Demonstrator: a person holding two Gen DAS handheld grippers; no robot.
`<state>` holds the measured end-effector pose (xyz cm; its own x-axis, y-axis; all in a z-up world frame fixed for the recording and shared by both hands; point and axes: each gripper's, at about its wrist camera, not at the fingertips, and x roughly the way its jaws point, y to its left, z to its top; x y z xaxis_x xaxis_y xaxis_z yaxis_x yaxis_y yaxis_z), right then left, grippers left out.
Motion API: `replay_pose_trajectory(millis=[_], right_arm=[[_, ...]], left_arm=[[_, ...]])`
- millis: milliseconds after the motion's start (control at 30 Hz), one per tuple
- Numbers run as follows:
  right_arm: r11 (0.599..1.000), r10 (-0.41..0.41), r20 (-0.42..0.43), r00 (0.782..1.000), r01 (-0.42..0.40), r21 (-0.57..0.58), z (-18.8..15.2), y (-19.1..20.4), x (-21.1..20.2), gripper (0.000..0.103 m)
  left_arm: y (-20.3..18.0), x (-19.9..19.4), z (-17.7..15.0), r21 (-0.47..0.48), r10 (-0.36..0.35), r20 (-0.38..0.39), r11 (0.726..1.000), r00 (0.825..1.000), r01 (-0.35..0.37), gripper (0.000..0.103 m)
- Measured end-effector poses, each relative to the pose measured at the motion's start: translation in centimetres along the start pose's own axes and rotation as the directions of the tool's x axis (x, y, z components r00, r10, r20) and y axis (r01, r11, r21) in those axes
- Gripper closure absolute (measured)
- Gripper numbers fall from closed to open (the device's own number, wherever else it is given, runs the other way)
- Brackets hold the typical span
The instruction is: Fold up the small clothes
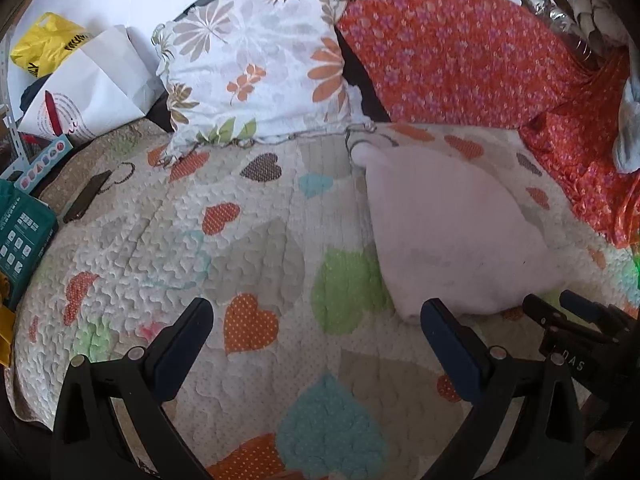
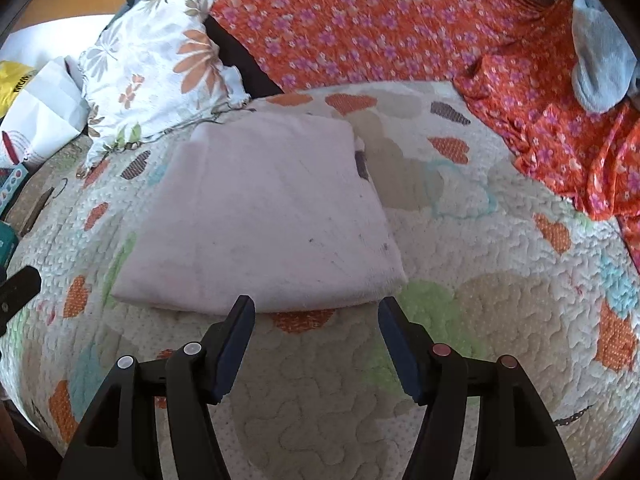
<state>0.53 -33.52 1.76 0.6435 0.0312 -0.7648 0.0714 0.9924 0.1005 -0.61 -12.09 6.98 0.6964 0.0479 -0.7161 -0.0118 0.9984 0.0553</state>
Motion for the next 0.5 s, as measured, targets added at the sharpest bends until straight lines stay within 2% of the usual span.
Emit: replay_pose_trajectory(millis=[200,500], right_arm=[[1.000,-0.001,-0.020,1.000,0.001,-0.013,-0.2,0.2,0.8,0.034],[1.000,-0.006,-0.033,0.999,0.006,-0.015,-0.3,0.2,1.2,0.033]], left_arm=[[0.0,1.1,-0.2,-0.008,-0.009,-0.050,1.000,0.999,0.009,0.000],[0.0,1.8,-0.5,-0.002,-0.006,-0.082,1.000,0.997,0.006,0.000]])
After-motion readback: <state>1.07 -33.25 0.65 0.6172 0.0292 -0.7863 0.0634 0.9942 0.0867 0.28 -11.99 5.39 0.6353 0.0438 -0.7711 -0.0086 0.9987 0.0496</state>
